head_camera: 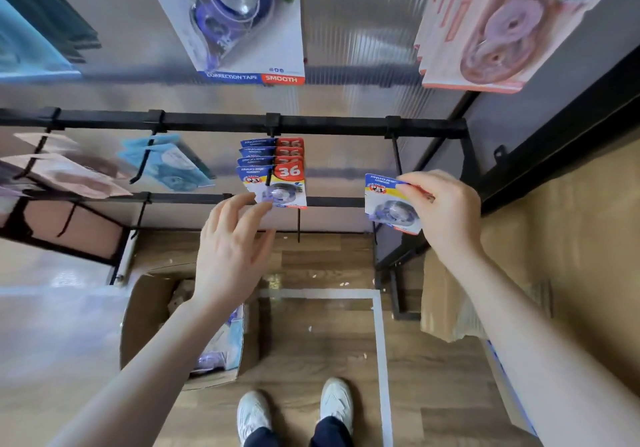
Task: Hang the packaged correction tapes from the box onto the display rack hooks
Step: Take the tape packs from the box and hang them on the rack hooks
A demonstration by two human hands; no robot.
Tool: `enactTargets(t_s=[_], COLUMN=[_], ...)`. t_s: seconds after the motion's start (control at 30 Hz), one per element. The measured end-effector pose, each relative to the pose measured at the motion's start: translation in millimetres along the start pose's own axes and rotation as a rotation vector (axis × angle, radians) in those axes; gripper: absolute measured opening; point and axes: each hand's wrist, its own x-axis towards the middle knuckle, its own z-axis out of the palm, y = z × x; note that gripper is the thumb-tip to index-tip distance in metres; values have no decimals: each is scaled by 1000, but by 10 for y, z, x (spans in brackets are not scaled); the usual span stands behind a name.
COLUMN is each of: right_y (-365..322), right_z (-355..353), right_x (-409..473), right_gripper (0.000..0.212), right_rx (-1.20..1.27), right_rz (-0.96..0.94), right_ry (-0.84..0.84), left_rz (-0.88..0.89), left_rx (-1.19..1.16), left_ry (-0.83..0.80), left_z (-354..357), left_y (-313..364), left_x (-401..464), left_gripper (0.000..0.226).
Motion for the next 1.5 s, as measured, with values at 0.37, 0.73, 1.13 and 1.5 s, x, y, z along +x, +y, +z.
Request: enactTargets(t_s=[0.37, 0.73, 1.13, 1.5], right_y=[249, 339, 362, -138], right_z=[-37, 42, 183, 333], right_x=[43, 282, 585, 417], right_gripper=[34, 36, 27, 22], right_rx=[34, -212, -223, -234], right_rz=[-20, -172, -84, -193], right_ry=[-196, -310, -205, -42], left_rz=[-33, -128, -160, -226], left_rx=[-41, -27, -12, 36], left_ry=[14, -53, -9, -32], left_z=[101, 162, 65, -32], left_y=[39, -153, -313, -405], left_x=[-148, -309, -351, -474], left_gripper=[37, 34, 38, 41])
